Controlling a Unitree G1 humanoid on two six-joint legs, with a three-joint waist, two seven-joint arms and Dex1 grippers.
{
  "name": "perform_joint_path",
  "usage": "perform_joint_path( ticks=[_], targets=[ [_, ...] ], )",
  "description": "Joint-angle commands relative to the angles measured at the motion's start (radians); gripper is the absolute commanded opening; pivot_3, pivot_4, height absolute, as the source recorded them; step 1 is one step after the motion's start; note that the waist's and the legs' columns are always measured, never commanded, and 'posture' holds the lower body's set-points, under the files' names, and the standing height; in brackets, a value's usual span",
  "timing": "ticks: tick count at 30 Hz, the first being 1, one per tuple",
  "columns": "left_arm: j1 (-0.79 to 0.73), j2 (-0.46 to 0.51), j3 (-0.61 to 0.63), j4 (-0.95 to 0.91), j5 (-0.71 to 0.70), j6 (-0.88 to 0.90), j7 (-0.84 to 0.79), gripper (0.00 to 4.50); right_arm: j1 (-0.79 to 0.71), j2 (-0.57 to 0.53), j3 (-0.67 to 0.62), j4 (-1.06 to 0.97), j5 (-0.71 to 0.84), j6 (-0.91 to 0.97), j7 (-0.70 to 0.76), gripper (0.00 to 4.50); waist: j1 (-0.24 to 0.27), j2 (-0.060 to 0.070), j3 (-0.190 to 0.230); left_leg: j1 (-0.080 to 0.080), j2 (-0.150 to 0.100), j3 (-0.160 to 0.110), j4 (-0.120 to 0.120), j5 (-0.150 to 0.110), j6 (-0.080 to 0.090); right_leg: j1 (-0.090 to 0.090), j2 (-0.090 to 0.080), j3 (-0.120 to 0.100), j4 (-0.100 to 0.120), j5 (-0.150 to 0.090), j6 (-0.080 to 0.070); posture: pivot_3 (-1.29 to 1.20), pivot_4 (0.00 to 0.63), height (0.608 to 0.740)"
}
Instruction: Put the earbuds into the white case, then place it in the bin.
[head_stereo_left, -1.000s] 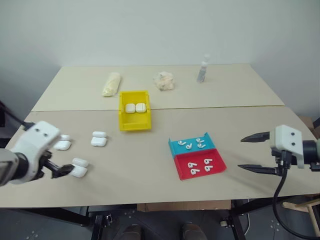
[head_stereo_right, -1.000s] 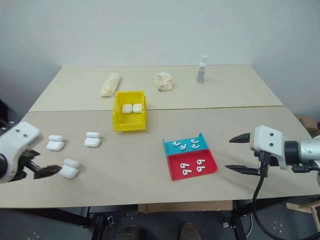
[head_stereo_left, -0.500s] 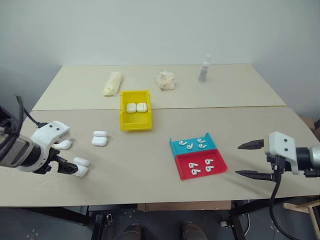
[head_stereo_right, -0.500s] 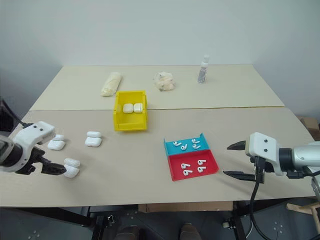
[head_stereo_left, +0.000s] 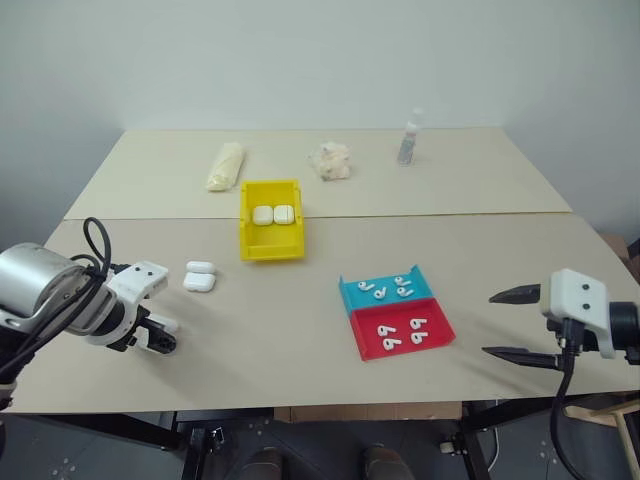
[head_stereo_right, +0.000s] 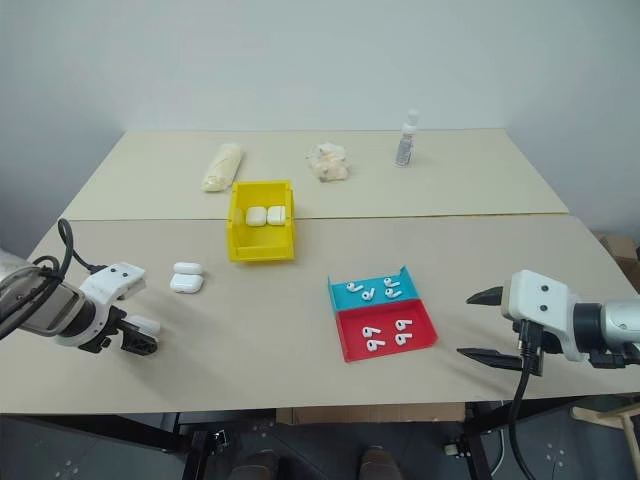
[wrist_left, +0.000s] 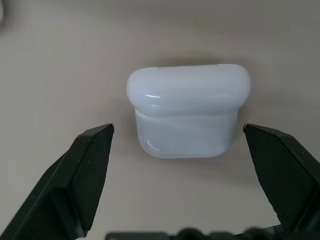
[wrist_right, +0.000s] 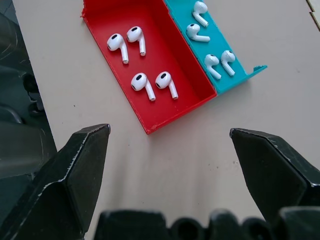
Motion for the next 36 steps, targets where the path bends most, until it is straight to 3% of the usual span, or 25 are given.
perform_joint_path(
  ticks=[1, 17, 20, 24, 32, 36],
  targets=[
    [0.0, -0.018, 0.012, 0.011, 0.017, 0.003, 0.014, 4.5, 0.006, -0.016, -0.034, -0.021, -0.009, -0.001, -0.008, 4.44, 0.0, 0.0, 0.0, 0.0, 0.0, 0.0, 0.0, 0.0, 0.0, 0.0, 0.0, 0.0, 0.0, 0.0, 0.0, 0.0, 0.15, 0.74],
    [-0.02, -0.088, 0.026, 0.081, 0.047, 0.003, 0.036, 4.5, -0.002, -0.01, -0.009, 0.001, -0.048, -0.026, -0.011, 4.44, 0.002, 0.001, -0.001, 0.003, 0.0, 0.0, 0.0, 0.0, 0.0, 0.002, 0.0, 0.0, 0.001, 0.0, 0.0, 0.0, 0.15, 0.74],
    [-0.009, -0.08, 0.011, 0.059, 0.061, 0.003, 0.039, 3.93, -0.004, -0.009, -0.009, 0.0, -0.052, -0.026, -0.012, 4.5, 0.004, 0.001, -0.001, 0.003, -0.001, 0.0, 0.0, 0.0, 0.0, 0.003, 0.0, 0.0, 0.001, 0.0, 0.0, 0.0, 0.15, 0.74],
    [-0.006, -0.082, 0.015, 0.055, 0.064, 0.003, 0.043, 2.81, -0.003, -0.006, -0.009, -0.002, -0.053, -0.027, -0.014, 4.5, 0.001, 0.001, -0.001, 0.003, 0.0, 0.0, 0.0, 0.0, 0.0, 0.002, 0.0, 0.0, 0.001, 0.0, 0.0, 0.0, 0.15, 0.74],
    [0.011, -0.054, 0.048, -0.048, 0.078, 0.003, 0.025, 2.8, -0.012, -0.005, -0.008, 0.004, -0.053, -0.03, -0.017, 4.5, 0.001, 0.001, -0.001, 0.003, 0.0, -0.001, 0.0, 0.0, 0.0, 0.002, 0.0, 0.001, 0.001, 0.0, 0.0, 0.0, 0.15, 0.74],
    [0.049, 0.02, 0.174, -0.202, 0.06, -0.052, -0.053, 2.8, -0.032, -0.03, -0.021, 0.001, -0.04, -0.009, -0.005, 4.5, -0.003, -0.001, 0.0, 0.0, 0.0, -0.001, 0.0, 0.0, 0.0, 0.0, 0.0, 0.001, 0.0, 0.0, 0.0, 0.0, 0.15, 0.74]
  ],
)
